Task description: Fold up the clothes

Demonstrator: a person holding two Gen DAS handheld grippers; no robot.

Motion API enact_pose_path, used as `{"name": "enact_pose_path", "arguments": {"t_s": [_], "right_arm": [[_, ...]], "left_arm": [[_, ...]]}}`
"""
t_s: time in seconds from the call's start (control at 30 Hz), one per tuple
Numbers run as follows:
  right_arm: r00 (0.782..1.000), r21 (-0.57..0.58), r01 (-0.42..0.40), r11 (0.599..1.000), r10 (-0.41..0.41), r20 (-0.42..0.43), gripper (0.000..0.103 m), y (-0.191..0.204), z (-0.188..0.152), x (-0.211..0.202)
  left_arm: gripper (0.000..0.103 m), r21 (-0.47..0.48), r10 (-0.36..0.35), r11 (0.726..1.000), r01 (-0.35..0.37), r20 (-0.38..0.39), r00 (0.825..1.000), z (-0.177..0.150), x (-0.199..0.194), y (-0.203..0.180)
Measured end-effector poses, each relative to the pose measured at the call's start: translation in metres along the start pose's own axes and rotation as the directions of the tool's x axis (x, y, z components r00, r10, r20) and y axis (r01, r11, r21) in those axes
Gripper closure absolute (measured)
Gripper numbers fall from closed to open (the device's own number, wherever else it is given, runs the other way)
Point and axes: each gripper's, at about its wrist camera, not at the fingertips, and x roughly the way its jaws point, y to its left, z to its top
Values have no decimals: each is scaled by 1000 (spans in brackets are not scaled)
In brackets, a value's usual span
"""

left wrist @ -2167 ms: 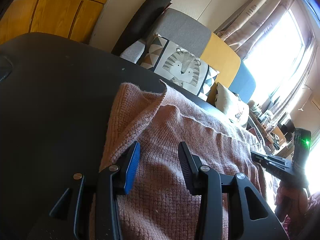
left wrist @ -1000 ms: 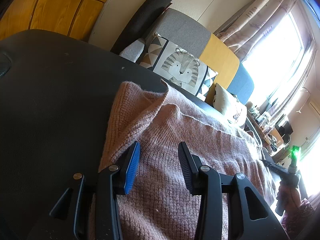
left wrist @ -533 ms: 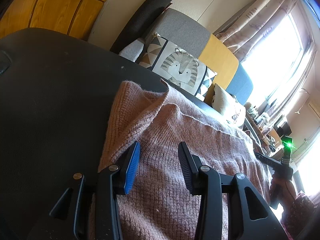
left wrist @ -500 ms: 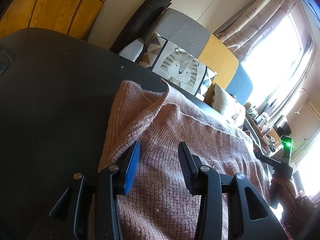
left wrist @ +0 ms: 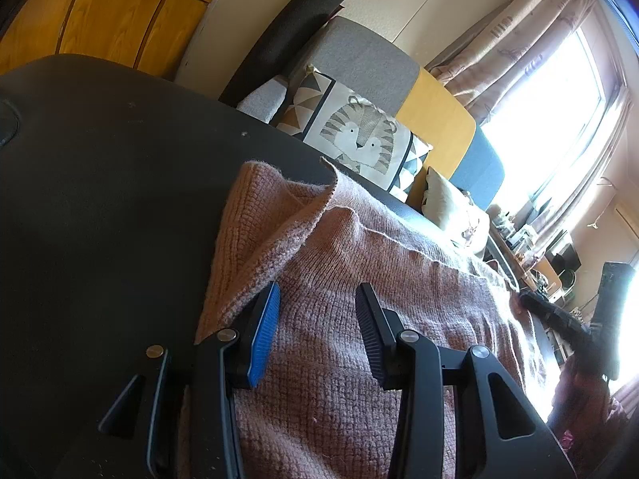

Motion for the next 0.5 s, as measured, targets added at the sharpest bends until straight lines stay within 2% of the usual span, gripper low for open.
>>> {"name": "enact_pose_path", "arguments": {"t_s": [0.07, 0.17, 0.23, 0.27, 0.37, 0.5], "right_arm": [[997, -112, -67, 991, 63, -43, 77, 34, -1, 16], [993, -237, -54, 970, 27, -115, 77, 77, -14, 47], [993, -243, 3, 970, -32, -117, 77, 75, -15, 60], [991, -237, 29, 971, -59, -117, 77, 73, -14, 66], [992, -65, 57, 996, -64, -106, 76, 45, -6, 74], [989, -11, 125, 992, -126, -77, 76, 16, -7, 53]], "left_arm": [[61, -1, -1, 1000, 1, 0, 1000, 0, 0, 0], [61, -1, -3, 1000, 3, 1, 1000, -1, 0, 1], [61, -2, -5, 1000, 5, 2, 1000, 0, 1, 1], [61, -2, -5, 1000, 5, 3, 1000, 0, 1, 1], [61, -5, -8, 1000, 9, 3, 1000, 0, 1, 1], [61, -7, -11, 1000, 11, 3, 1000, 1, 1, 2]]}}
